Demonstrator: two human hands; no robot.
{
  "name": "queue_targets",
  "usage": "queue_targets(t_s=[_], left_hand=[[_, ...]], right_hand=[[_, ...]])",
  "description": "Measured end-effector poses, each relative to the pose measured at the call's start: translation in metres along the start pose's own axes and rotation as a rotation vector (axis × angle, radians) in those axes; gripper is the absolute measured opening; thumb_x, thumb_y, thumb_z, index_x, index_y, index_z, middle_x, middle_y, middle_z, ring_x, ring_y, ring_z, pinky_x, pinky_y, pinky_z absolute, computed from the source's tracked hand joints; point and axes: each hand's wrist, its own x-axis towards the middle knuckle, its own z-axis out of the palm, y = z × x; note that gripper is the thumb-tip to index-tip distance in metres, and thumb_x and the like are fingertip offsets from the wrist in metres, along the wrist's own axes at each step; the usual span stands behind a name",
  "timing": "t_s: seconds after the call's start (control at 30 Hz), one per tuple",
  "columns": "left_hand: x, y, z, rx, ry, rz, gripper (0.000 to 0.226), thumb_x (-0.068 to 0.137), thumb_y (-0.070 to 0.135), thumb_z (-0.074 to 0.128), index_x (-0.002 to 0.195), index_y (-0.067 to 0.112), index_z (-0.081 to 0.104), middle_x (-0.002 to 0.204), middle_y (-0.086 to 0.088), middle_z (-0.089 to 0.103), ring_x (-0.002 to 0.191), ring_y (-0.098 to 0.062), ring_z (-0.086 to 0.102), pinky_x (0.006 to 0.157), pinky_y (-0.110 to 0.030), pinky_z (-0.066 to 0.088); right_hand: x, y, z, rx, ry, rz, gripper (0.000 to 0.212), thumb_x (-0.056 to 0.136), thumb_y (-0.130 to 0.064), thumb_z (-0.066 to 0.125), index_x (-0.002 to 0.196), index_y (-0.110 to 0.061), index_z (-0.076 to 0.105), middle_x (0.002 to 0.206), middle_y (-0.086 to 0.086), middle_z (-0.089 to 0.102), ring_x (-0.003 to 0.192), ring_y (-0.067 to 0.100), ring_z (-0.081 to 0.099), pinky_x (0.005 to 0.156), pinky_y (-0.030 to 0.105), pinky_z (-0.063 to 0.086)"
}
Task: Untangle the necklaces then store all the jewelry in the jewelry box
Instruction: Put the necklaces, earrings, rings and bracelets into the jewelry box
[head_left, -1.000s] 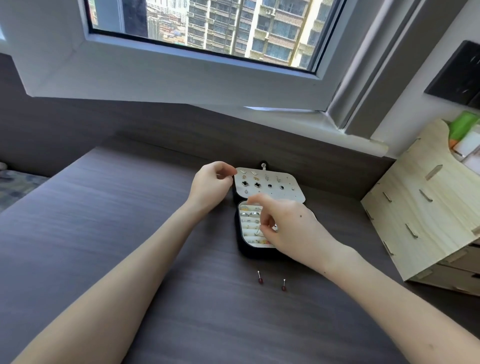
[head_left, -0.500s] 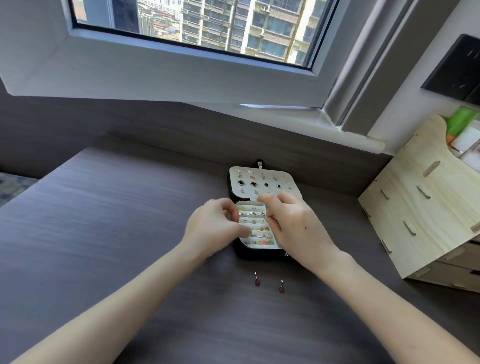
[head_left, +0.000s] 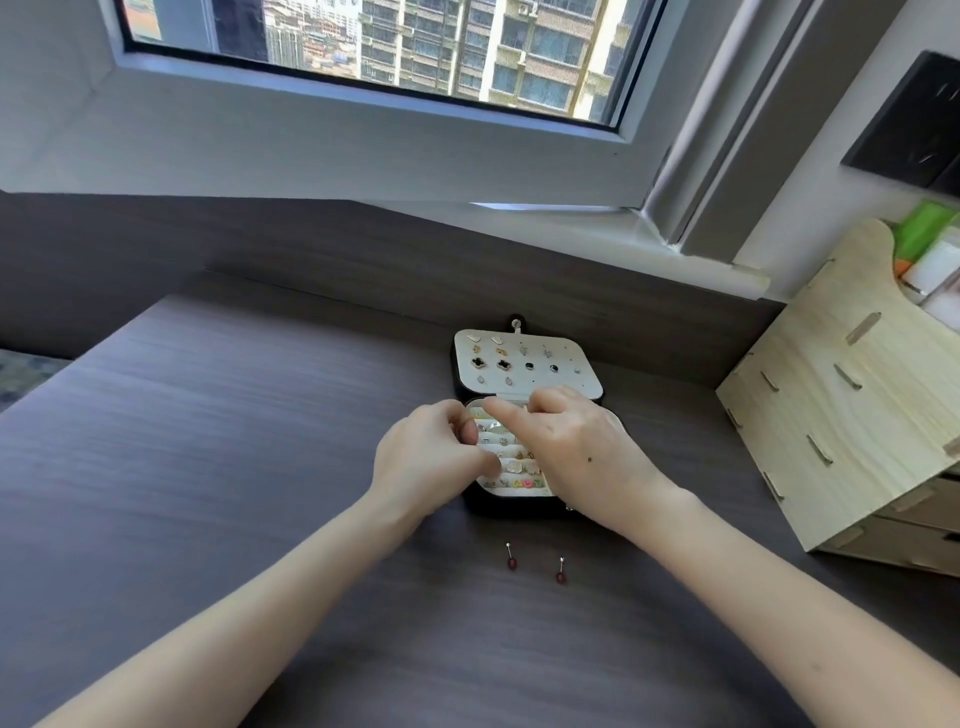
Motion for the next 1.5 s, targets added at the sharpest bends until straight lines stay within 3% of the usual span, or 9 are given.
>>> queue_targets(t_s=[0.3,0.5,0.6,0.77,0.87,1.03,1.17,1.3,1.5], left_hand=[[0.0,-0.001,-0.001,-0.046,-0.027,0.006,0.029,0.065,0.018,0.073,0.066,0.018,0.044,0.059,0.009,0.041,0.06,-0.013,0.041,0.058,-0.028,0.031],[0.001,-0.002,-0.003,-0.139,-0.019,-0.02,0.02,0.052,0.035,0.06,0.065,0.02,0.055,0.048,0.014,0.044,0.06,-0.011,0.044,0.06,-0.028,0.033],[0.0,-0.002,-0.005,-0.172,-0.009,-0.029,0.021,0.051,0.034,0.061,0.066,0.019,0.056,0.056,0.011,0.047,0.063,-0.013,0.045,0.061,-0.028,0.032],[-0.004,-0.003,-0.011,-0.225,0.021,-0.031,0.015,0.055,0.03,0.066,0.062,0.021,0.056,0.052,0.01,0.044,0.058,-0.012,0.041,0.058,-0.028,0.029],[-0.005,-0.005,-0.012,-0.239,0.032,-0.018,0.016,0.071,0.016,0.071,0.065,0.017,0.057,0.054,0.006,0.043,0.056,-0.013,0.038,0.056,-0.027,0.028],[-0.005,-0.004,-0.012,-0.24,0.042,0.0,0.018,0.074,0.01,0.069,0.065,0.017,0.056,0.048,0.009,0.038,0.05,-0.013,0.033,0.053,-0.026,0.025],[-0.009,-0.001,-0.015,-0.174,0.036,0.042,0.014,0.077,0.01,0.067,0.069,0.016,0.058,0.056,0.005,0.047,0.052,-0.013,0.04,0.055,-0.026,0.03],[-0.005,-0.003,-0.014,-0.018,0.078,0.061,0.004,0.08,0.015,0.064,0.08,0.017,0.061,0.069,0.005,0.058,0.067,-0.015,0.052,0.063,-0.028,0.039],[0.015,0.003,-0.001,0.024,0.048,-0.046,0.037,0.095,0.017,0.046,0.131,0.012,0.048,0.126,-0.004,0.056,0.116,-0.023,0.052,0.094,-0.031,0.04]], right_hand=[[-0.005,0.011,-0.001,0.021,-0.098,-0.147,0.088,0.059,0.013,0.041,0.14,-0.021,0.031,0.055,-0.004,0.051,0.065,0.025,0.048,0.06,0.031,0.044],[-0.01,0.002,-0.009,0.011,-0.079,-0.165,0.075,0.069,0.0,0.022,0.137,-0.015,0.049,0.06,-0.007,0.058,0.064,0.024,0.05,0.06,0.028,0.043],[-0.015,0.003,-0.017,0.099,-0.042,-0.052,0.075,0.066,0.01,0.039,0.136,-0.016,0.049,0.067,0.0,0.058,0.065,0.024,0.05,0.062,0.032,0.046],[-0.054,0.0,-0.037,0.365,0.021,0.221,0.015,0.078,-0.023,0.06,0.089,-0.02,0.07,0.072,-0.005,0.063,0.071,0.015,0.053,0.066,0.03,0.045],[-0.079,-0.014,-0.035,0.355,-0.169,0.161,0.028,0.078,-0.046,0.054,0.083,-0.024,0.07,0.071,-0.012,0.063,0.071,0.01,0.054,0.064,0.024,0.047],[-0.096,-0.023,-0.012,0.147,-0.094,-0.043,0.028,0.086,-0.024,0.044,0.071,-0.017,0.067,0.064,-0.005,0.053,0.059,0.015,0.047,0.049,0.024,0.04],[-0.095,-0.021,-0.006,0.143,-0.018,-0.055,0.025,0.089,-0.018,0.046,0.071,-0.013,0.063,0.067,-0.002,0.055,0.062,0.015,0.046,0.057,0.021,0.034],[-0.084,-0.011,-0.014,0.402,0.165,0.263,0.021,0.089,-0.023,0.049,0.079,-0.011,0.063,0.078,-0.002,0.062,0.075,0.013,0.051,0.069,0.023,0.04],[-0.067,0.041,-0.002,0.754,0.21,1.002,0.015,0.093,-0.018,0.053,0.08,-0.02,0.06,0.09,-0.006,0.068,0.089,0.015,0.063,0.082,0.034,0.049]])
